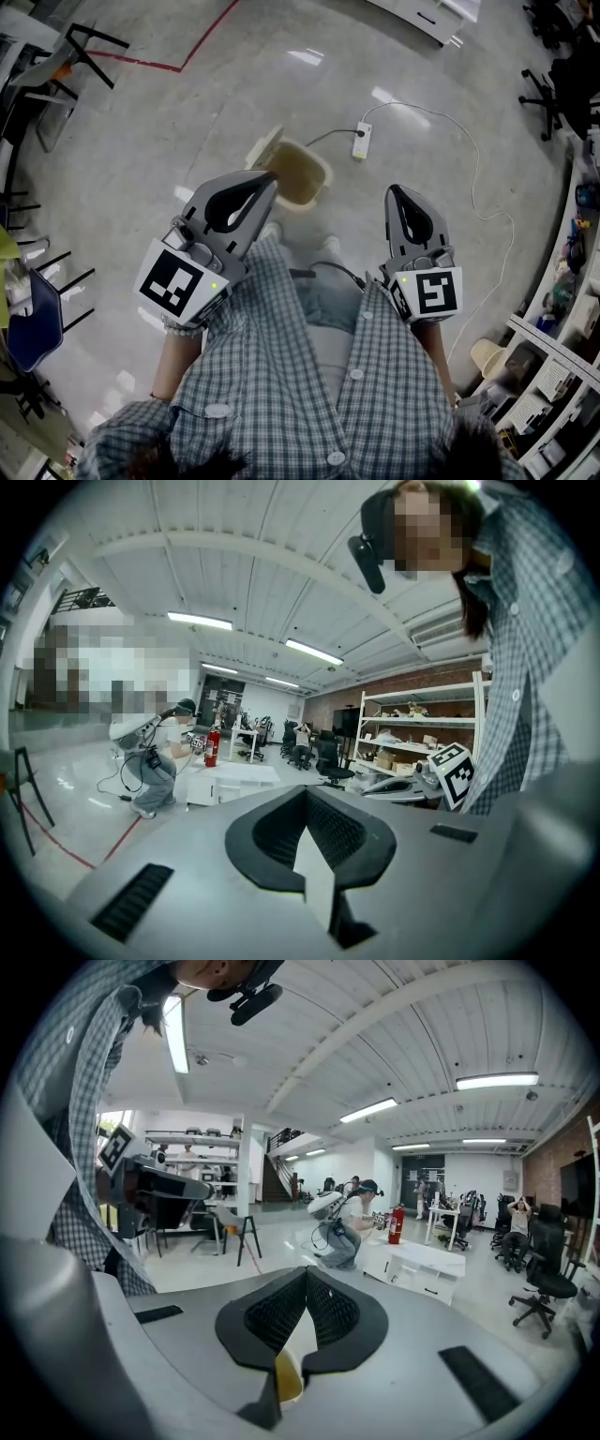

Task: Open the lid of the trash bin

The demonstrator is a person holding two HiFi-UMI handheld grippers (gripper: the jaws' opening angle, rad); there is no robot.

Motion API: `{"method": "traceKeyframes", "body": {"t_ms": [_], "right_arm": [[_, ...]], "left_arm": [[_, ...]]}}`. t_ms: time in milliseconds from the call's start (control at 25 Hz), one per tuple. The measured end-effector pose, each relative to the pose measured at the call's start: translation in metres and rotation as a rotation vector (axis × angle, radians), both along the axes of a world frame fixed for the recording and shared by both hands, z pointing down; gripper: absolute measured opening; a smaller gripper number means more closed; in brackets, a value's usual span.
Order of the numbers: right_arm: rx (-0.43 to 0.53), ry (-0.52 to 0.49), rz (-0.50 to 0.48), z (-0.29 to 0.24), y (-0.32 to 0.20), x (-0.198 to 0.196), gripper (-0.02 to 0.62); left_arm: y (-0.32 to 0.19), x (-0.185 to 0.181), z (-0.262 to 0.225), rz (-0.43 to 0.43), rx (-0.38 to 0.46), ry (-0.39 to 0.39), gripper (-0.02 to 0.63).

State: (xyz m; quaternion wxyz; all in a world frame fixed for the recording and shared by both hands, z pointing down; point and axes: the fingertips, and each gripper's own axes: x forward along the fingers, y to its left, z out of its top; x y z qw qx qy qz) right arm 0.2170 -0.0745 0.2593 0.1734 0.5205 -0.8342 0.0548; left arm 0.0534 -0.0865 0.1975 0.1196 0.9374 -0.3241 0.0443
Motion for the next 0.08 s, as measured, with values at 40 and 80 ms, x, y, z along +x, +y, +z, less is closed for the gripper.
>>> {"method": "traceKeyframes", "body": {"t_ms": [40, 80], "right_arm": [[0.002, -0.002, -0.002, 0.0002, -0.0001, -0.0009, 0.020], [0.003, -0.005, -0.003, 0.0003, -0.0003, -0.0019, 0.020]], "left_arm": [[-0.0004, -0.0015, 0.0006, -0.008, -0.006, 0.001, -0.002], [-0.0007, -0.0033, 0.0017, -0.016, -0.014, 0.000, -0.002]]}}
